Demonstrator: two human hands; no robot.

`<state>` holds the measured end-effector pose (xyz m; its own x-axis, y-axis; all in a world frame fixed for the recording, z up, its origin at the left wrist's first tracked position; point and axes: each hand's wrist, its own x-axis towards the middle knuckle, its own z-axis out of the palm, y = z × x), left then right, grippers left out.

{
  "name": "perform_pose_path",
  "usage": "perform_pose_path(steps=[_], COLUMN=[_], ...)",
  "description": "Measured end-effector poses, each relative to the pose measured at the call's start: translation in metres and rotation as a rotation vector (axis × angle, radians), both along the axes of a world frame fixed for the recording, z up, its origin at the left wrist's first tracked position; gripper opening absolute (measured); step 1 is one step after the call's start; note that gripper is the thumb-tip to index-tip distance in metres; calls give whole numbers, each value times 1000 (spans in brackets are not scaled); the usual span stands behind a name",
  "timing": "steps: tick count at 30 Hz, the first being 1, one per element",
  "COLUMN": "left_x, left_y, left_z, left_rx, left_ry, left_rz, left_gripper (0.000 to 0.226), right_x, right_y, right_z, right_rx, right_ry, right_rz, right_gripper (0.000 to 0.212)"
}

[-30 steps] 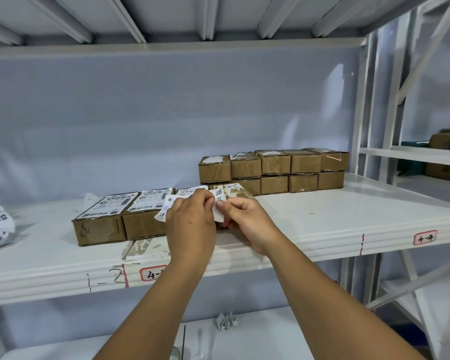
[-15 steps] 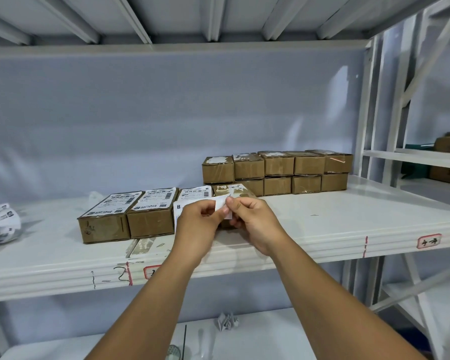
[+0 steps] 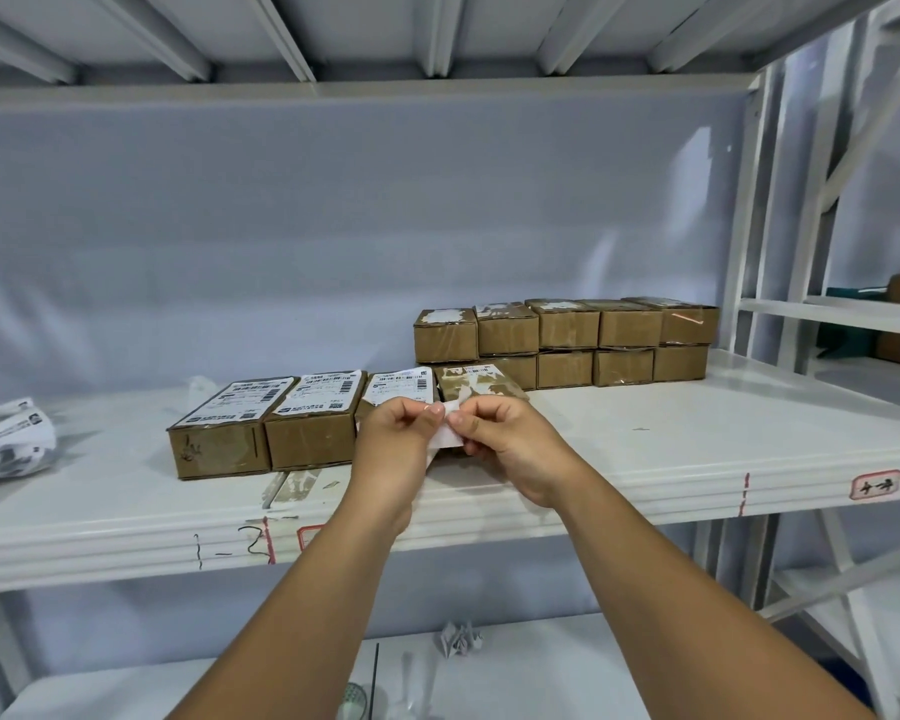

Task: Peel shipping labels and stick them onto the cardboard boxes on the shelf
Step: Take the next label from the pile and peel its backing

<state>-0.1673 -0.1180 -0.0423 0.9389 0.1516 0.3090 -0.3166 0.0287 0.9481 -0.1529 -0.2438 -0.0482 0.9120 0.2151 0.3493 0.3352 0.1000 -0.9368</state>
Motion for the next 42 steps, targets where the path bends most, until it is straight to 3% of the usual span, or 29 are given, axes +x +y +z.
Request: perform_pose_path(steps=[11,20,25,28,30,32,35,42], left_x=[5,8,7,2,-1,-4,-6,-4], left_y=[-9,-13,-10,-8,-7,-6,-6,-10], left_z=[-13,-7,-14,-21,-22,-21,-20,-17], left_rx=[-77,-194,-54,94,148,142,118,18], left_ry=[-86,-17,-152,-220,-235,-239,-217,-91], left_rz=[129,144,124,48,30,33,22,-25], left_gripper=[22,26,23,28,38,41,42,44], right_x=[-1,2,5,2,0,-2,-4,-5], right_y=[0,-1,-1,3,6,7,6,5], right_z=[2,1,-2,-1,0,-1,-2,1], right_rx=[-44,-38,20,-25,-83,-120,-128,20], right_ry=[21,26,11,-25,-79,-127,-153,-17], right_rz=[-45,-73,-106,-151,-189,-229,-249,-158], right_gripper=[32,39,45,27,39,48,45,30])
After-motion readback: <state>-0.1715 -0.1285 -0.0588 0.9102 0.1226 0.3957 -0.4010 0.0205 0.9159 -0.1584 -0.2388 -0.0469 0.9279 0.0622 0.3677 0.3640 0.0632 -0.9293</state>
